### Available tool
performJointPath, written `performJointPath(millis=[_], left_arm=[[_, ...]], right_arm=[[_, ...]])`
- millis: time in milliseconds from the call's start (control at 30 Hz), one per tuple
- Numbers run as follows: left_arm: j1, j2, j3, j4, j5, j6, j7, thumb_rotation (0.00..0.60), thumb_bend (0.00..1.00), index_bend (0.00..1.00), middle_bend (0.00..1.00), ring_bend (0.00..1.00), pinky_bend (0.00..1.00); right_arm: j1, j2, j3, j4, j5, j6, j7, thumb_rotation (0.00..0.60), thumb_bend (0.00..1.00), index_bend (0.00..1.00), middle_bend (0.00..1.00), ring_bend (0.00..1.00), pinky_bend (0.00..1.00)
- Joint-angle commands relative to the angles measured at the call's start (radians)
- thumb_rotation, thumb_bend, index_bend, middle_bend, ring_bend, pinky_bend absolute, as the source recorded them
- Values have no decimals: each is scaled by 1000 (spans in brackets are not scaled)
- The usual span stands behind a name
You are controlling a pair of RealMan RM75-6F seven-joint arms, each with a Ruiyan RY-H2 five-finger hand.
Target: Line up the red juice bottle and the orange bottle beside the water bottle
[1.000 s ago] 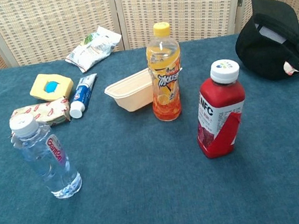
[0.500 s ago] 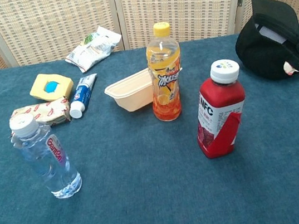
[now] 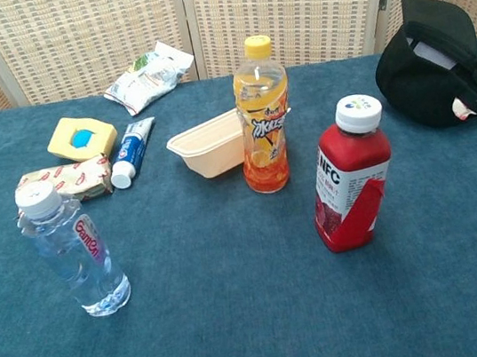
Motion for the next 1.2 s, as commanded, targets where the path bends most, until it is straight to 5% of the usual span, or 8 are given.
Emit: performJointPath(millis=[33, 500, 1200], left_arm=[[-1, 3, 0, -4, 3, 1, 0, 600, 261, 67, 0, 44, 14], [-1, 3, 0, -6, 4, -1, 3, 600, 261, 67, 0, 44, 14], [6, 10, 0, -1, -1, 4, -6, 600, 261, 67, 0, 44, 14]], right_arm=[[66, -49, -6, 24, -31, -67, 128, 600, 0, 114, 185, 114, 171], [261, -240, 21, 184, -42, -216, 508, 600, 0, 114, 178, 114, 171], [405, -401, -8, 340, -44, -292, 599, 600, 0, 116, 181, 114, 171]])
